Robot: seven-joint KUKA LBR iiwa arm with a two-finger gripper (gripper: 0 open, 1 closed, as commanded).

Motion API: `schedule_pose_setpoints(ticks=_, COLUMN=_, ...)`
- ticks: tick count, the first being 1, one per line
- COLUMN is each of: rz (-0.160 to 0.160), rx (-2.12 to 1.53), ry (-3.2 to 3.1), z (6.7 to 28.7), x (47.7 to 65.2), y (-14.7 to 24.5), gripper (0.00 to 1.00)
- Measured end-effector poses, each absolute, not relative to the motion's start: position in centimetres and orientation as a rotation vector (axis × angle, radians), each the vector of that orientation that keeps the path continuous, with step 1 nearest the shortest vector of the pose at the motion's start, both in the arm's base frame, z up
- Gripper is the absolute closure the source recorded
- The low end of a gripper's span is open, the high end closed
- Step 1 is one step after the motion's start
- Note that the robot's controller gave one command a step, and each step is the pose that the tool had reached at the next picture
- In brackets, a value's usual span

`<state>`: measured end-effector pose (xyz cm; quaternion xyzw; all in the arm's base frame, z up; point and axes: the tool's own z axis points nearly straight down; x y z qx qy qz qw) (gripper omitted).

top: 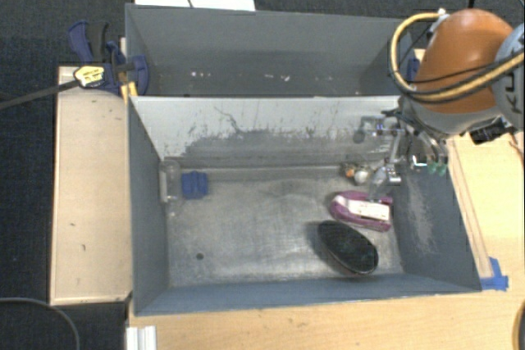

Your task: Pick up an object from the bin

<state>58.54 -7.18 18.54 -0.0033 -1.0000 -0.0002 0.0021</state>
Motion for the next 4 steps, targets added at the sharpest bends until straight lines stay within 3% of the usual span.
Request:
schedule_pose_setpoints(ticks=1, rz=0.002, rx=-0.026, ry=-3.159, z=7.1, x=49.7, y=-7.1, gripper=0.00)
schedule_pose_setpoints(ticks=2, rz=-0.006, rx=0.381, ry=-3.124, z=10.1, x=48.9, y=6.4, gripper=0.00)
schedule_pose_setpoints(ticks=3, rz=0.003, rx=-0.154, ry=-3.144, z=10.2, x=49.4, y=-1.1, gripper=0.00)
schedule_pose_setpoints(ticks=4, rz=0.000, rx=-0.485, ry=-3.104, z=7.0, x=48.5, y=0.8, gripper=0.00)
